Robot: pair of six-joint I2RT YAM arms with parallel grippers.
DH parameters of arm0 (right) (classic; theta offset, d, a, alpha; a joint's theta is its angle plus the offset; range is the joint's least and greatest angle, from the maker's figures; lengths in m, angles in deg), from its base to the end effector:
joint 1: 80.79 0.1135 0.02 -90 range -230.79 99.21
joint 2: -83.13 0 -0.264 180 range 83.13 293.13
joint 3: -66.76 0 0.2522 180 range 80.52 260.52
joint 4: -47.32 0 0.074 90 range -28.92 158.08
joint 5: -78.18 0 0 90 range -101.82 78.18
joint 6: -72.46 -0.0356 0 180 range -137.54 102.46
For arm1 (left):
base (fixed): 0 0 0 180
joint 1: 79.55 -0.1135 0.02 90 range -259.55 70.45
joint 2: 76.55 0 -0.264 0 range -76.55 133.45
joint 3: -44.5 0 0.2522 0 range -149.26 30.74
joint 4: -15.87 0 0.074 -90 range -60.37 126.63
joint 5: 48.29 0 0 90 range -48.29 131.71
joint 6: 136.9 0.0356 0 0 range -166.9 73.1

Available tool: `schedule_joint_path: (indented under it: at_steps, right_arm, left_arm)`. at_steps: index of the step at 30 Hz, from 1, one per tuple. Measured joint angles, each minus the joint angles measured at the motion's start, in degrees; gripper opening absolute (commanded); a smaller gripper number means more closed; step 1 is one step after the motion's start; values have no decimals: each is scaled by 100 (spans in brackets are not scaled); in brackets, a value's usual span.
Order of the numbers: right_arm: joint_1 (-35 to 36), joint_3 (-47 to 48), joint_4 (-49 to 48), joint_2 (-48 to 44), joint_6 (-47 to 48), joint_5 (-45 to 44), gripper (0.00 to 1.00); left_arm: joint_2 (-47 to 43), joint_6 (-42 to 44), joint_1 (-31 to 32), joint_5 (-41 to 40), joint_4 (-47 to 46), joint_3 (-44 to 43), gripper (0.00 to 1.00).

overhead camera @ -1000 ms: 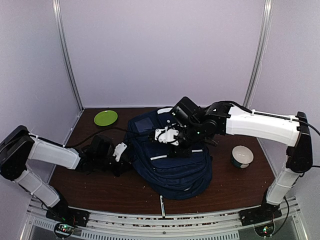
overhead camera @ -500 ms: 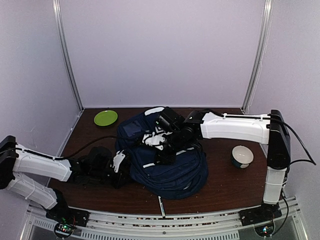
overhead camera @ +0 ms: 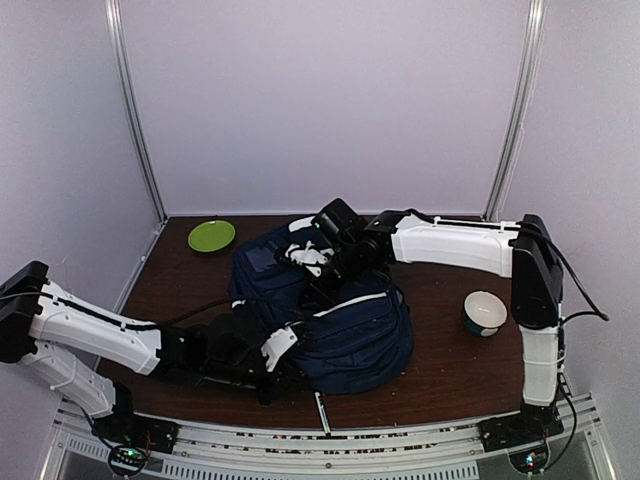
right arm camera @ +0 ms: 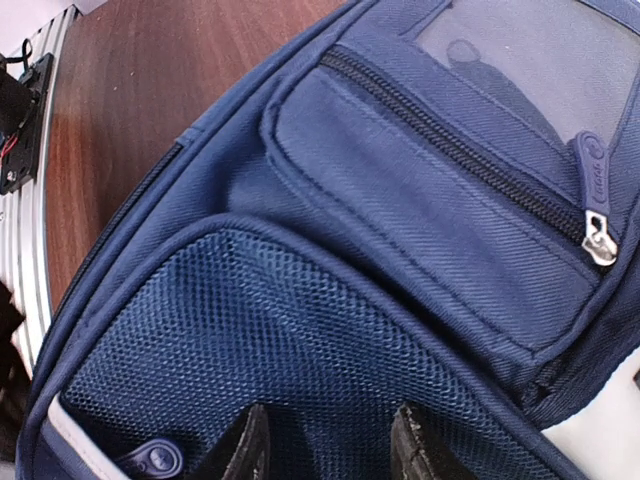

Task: Pack the student bag
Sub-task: Zip the largest pocket of the bag in the student bag, then grab the largest pocket of the student bag.

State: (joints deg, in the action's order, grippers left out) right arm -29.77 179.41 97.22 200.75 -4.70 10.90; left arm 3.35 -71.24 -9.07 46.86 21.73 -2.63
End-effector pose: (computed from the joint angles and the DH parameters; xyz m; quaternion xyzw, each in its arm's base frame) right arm 0.2756 0.3624 0.2382 -0.5448 0.7618 0.2742 0.2182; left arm 0.0876 -0.2567 0.1686 0.3707 0.8207 -0.3462 0.2632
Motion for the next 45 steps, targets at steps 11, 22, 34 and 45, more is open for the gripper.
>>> schedule_joint_path:
  at_steps: [11,22,34,45]
  right_arm:
    - [-555,-861,15,-883,-61,-186,47]
    - [-1349,-2999,138,-4555,341,-922,46]
    - [-1174,-4511,1123,-5449,1215,-649,46]
    - [50,-4677,1034,-4503,1587,105,53]
  left_arm:
    - [802,796,240,-66,267,-1121,0]
    - [2848,1495,271,149,706,-3630,33]
    - [1587,1386,291,267,925,-3093,47]
    - [125,2052,221,-1213,1054,-1563,44]
